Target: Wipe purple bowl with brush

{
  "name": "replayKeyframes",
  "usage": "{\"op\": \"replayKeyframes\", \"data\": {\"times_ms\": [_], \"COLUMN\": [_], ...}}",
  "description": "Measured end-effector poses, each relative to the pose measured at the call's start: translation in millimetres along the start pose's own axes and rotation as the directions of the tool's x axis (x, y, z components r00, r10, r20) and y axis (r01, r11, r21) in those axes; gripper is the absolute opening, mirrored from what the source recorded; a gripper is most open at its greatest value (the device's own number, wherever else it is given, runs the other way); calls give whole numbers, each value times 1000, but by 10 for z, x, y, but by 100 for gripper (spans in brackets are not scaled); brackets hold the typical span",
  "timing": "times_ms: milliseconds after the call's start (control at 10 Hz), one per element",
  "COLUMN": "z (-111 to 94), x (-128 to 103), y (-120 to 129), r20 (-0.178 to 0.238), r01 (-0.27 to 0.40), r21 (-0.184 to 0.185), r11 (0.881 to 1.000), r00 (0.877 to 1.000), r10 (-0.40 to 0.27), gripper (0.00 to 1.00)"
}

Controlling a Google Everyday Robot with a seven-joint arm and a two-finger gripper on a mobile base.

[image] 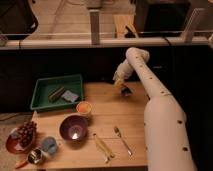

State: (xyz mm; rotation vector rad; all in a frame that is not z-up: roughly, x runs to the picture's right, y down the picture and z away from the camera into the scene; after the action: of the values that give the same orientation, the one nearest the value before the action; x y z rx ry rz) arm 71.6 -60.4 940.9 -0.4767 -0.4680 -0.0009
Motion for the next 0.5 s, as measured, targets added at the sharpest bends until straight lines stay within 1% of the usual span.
{"op": "replayKeyframes", "data": {"times_ms": [300,500], "z": [-107,-207], "x": [-224,-383], "y": [69,199], "r20": [25,30], "r01": [41,75], "r21": [-3,-4], "r11": [999,997], "r00": [999,997], "r10": [-41,-75], "gripper": [0,0]}}
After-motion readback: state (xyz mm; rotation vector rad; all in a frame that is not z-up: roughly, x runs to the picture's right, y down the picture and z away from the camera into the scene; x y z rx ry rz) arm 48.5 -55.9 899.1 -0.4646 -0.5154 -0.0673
